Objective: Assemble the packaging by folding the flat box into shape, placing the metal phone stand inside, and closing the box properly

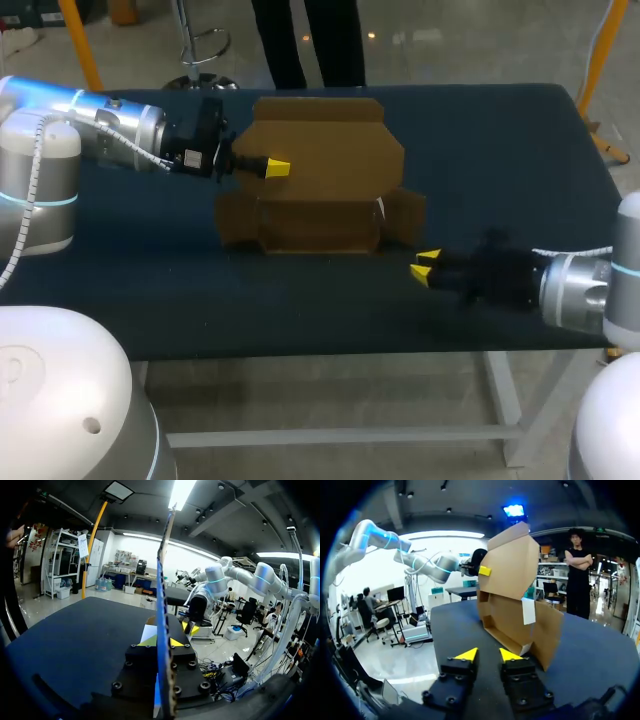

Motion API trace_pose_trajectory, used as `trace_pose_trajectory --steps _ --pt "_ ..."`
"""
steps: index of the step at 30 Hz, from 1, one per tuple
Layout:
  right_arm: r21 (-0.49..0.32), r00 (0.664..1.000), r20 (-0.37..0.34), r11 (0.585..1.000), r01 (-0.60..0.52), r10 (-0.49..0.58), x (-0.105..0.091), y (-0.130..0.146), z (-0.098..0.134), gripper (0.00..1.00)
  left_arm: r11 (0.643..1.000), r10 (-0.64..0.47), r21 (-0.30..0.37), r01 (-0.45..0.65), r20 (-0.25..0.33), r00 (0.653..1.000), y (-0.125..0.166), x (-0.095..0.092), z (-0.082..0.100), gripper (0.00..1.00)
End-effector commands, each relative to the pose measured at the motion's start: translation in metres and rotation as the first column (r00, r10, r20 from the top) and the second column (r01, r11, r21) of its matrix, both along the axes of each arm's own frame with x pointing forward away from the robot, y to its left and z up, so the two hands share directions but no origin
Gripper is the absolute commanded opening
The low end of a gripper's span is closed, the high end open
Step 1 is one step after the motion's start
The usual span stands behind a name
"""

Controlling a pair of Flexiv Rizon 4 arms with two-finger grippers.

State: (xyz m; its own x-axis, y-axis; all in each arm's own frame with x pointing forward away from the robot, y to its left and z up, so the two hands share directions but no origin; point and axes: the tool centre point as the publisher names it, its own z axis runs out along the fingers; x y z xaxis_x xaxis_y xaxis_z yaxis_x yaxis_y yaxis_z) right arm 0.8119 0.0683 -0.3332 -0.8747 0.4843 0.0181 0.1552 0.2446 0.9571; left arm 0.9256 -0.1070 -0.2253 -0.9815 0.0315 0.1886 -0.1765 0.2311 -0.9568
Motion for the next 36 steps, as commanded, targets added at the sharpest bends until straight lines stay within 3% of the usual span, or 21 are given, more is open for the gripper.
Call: trace_pose_trajectory --steps 1,10,14,15,17,24,36 --pt "0.013 0.995 -0.021 0.995 -0.099 0.099 -0.009 -0.031 0.006 0.39 1.000 -0.004 0.002 0.004 -0.001 1.000 0.001 0.001 -0.002 0.00" --pt "-0.022 0.993 -0.033 0.993 -0.114 0.113 0.010 -0.046 -0.001 0.51 1.000 -0.004 0.002 0.004 -0.001 1.000 0.001 0.001 -0.002 0.00" --pt "-0.053 0.993 -0.022 0.991 -0.119 0.118 0.017 -0.049 0.001 0.80 1.000 -0.004 0.002 0.004 -0.001 1.000 0.001 0.001 -0.002 0.00" --pt "-0.059 0.993 -0.021 0.991 -0.119 0.118 0.019 -0.050 0.001 0.91 1.000 -0.004 0.002 0.004 -0.001 1.000 0.001 0.001 -0.002 0.00" --pt "-0.067 0.992 -0.020 0.990 -0.123 0.122 0.023 -0.052 0.000 1.00 1.000 -0.004 0.002 0.004 -0.001 1.000 0.001 0.001 -0.002 0.00" --pt "-0.113 0.995 -0.002 0.988 -0.103 0.103 0.039 -0.060 -0.003 1.00 1.000 -0.004 0.002 0.004 -0.001 1.000 0.001 0.001 -0.002 0.00" --pt "-0.138 0.993 0.001 0.983 -0.117 0.118 0.085 -0.048 -0.020 1.00 1.000 -0.004 0.002 0.004 -0.001 1.000 0.001 0.001 -0.002 0.00"
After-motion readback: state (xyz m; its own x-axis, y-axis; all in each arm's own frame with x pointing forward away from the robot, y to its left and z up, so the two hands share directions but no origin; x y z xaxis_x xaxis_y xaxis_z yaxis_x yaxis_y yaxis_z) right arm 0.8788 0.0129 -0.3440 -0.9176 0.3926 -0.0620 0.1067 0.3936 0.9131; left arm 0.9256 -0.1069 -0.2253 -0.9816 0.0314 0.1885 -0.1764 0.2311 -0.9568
